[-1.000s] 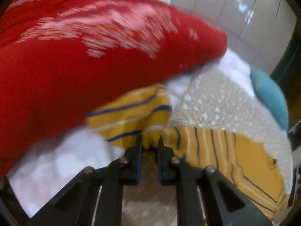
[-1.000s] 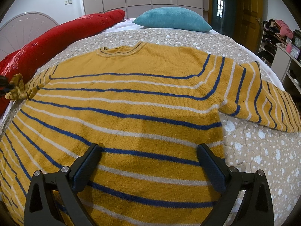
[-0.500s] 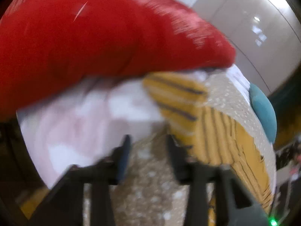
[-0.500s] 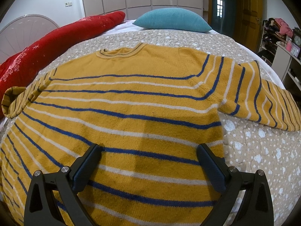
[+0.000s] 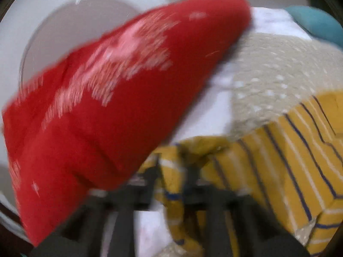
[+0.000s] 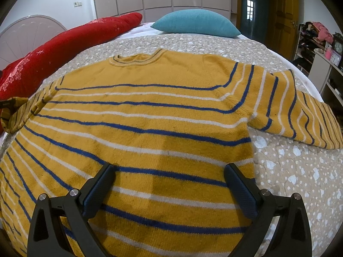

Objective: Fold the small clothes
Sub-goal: 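Grasp the sweater sleeve cuff with the left gripper and lift it, then fold the held sleeve across the sweater body with the left gripper, release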

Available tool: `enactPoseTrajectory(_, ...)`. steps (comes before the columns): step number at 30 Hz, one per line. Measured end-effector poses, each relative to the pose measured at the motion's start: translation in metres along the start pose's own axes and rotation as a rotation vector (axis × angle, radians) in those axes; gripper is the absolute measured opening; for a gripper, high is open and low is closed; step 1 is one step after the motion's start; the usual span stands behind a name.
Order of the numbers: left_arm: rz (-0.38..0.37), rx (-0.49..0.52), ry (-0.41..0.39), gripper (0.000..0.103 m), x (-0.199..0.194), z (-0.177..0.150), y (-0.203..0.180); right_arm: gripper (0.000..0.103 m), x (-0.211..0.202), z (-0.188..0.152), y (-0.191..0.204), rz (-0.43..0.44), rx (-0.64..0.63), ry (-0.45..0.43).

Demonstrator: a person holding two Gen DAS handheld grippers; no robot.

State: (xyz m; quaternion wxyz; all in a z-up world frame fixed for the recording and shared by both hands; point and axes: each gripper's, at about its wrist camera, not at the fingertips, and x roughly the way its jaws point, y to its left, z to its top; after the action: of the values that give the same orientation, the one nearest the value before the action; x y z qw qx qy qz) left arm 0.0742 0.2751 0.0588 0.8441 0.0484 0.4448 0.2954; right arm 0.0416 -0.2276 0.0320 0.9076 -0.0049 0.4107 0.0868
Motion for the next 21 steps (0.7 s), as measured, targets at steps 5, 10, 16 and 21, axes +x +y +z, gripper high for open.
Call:
enactPoseTrajectory(5, -0.218, -0.447, -0.030, 0.009, -0.011, -0.037, 0.107, 0.103, 0.001, 0.000, 0.000, -0.003, -0.004, 0.003)
enactPoseTrajectory(10, -0.663, -0.956, -0.010, 0.009, -0.007, -0.096, 0.187, 0.103, 0.001, 0.001, 0.000, -0.004, -0.005, 0.003)
enactPoseTrajectory(16, -0.862, -0.992, -0.046, 0.009, -0.029, -0.094, 0.162, 0.103, 0.001, 0.002, -0.001, 0.010, 0.005, -0.002)
enactPoseTrajectory(21, -0.962, -0.738, -0.083, 0.008, -0.086, -0.055, 0.082, 0.099, -0.010, 0.003, -0.012, 0.064, 0.059, -0.031)
